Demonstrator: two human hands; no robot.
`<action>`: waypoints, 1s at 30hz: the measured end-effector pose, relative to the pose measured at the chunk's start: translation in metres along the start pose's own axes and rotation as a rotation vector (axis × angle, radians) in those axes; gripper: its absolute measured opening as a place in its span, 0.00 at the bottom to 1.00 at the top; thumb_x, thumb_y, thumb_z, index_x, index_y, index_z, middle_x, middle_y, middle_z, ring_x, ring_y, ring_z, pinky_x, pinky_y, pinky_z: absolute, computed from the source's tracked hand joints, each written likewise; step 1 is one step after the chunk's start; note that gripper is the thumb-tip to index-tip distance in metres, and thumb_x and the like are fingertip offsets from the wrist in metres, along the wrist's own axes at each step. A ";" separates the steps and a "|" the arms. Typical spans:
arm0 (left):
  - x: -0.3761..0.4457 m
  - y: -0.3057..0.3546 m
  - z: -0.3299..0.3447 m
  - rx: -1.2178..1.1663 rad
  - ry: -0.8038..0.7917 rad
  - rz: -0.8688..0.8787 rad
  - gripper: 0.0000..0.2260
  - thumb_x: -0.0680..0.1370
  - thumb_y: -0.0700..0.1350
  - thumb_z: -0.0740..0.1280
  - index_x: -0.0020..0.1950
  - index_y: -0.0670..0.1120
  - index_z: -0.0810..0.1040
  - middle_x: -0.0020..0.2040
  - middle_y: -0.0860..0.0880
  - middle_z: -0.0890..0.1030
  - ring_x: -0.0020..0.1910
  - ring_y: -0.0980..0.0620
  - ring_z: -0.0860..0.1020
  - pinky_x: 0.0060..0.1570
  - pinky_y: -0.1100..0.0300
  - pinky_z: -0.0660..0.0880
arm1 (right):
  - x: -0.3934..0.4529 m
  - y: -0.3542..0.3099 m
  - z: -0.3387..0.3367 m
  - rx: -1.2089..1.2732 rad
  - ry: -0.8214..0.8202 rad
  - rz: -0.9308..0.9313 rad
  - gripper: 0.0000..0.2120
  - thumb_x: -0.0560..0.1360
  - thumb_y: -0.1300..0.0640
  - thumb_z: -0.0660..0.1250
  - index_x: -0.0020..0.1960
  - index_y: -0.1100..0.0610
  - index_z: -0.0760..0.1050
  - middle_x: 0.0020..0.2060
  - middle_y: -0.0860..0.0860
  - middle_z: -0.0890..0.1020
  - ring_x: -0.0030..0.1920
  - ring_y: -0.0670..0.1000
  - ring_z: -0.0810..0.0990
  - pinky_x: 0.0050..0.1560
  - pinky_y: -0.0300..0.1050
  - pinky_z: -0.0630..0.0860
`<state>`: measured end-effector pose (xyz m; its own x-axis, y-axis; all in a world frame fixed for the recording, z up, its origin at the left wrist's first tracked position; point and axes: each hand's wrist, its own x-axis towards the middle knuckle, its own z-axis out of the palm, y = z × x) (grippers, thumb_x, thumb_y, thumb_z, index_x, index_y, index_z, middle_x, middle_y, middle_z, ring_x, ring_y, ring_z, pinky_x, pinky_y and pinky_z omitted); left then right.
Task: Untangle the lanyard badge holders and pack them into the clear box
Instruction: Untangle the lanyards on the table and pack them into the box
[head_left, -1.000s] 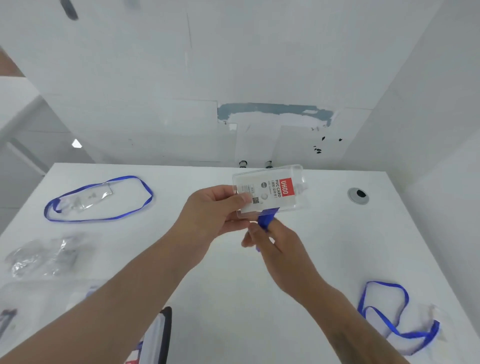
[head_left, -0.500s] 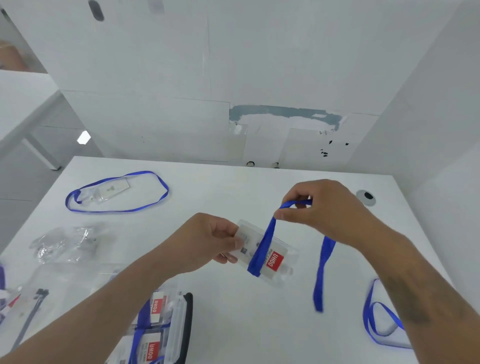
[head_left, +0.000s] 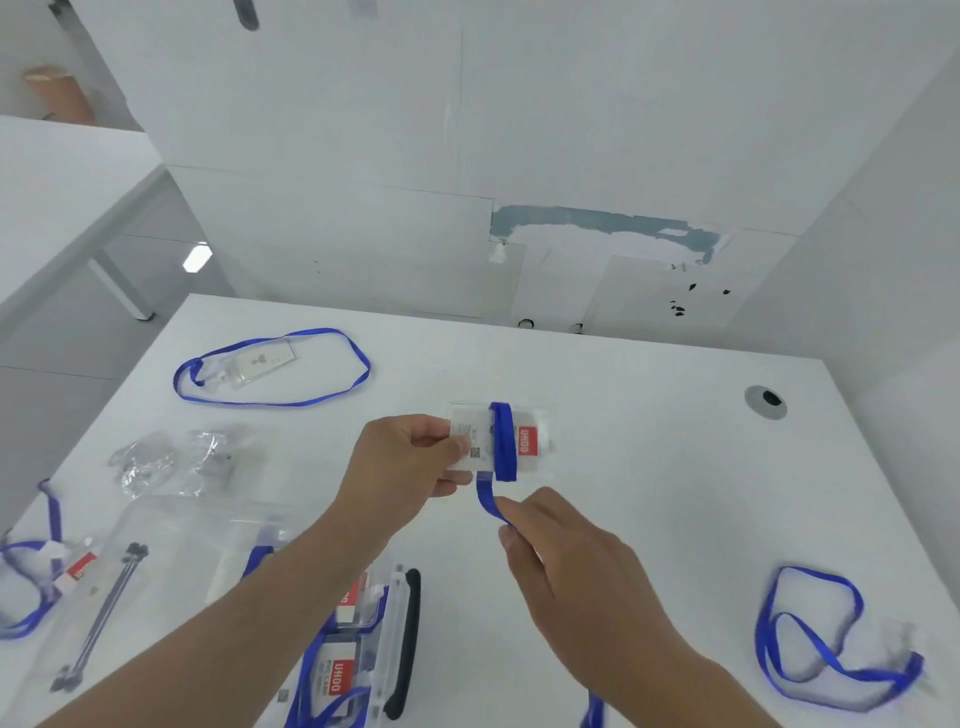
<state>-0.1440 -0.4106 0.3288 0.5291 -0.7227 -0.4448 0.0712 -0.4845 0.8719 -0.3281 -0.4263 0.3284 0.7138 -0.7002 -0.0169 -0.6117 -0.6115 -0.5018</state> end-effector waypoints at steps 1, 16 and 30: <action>-0.001 -0.003 -0.004 0.084 -0.001 0.035 0.02 0.76 0.41 0.71 0.49 0.45 0.82 0.41 0.49 0.86 0.36 0.51 0.86 0.40 0.59 0.83 | 0.001 -0.002 -0.007 -0.010 0.019 -0.020 0.11 0.81 0.46 0.54 0.61 0.42 0.70 0.50 0.41 0.73 0.45 0.46 0.75 0.45 0.41 0.74; -0.037 -0.026 -0.068 -0.334 -0.304 -0.188 0.04 0.76 0.37 0.70 0.47 0.40 0.84 0.44 0.42 0.86 0.39 0.47 0.85 0.38 0.60 0.82 | 0.054 0.014 0.006 0.628 0.018 0.315 0.11 0.75 0.61 0.69 0.38 0.49 0.84 0.27 0.43 0.79 0.27 0.42 0.69 0.30 0.34 0.65; -0.046 -0.045 -0.113 -0.014 -0.077 -0.097 0.05 0.75 0.39 0.72 0.50 0.43 0.83 0.42 0.47 0.87 0.39 0.48 0.86 0.38 0.60 0.83 | 0.048 -0.071 0.004 -0.023 -0.007 -0.118 0.01 0.73 0.48 0.70 0.44 0.44 0.80 0.42 0.37 0.79 0.46 0.41 0.75 0.46 0.37 0.72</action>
<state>-0.0758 -0.2999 0.3329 0.4524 -0.7089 -0.5411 0.1309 -0.5474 0.8266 -0.2490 -0.4153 0.3601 0.7834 -0.6205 0.0352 -0.5311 -0.6979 -0.4805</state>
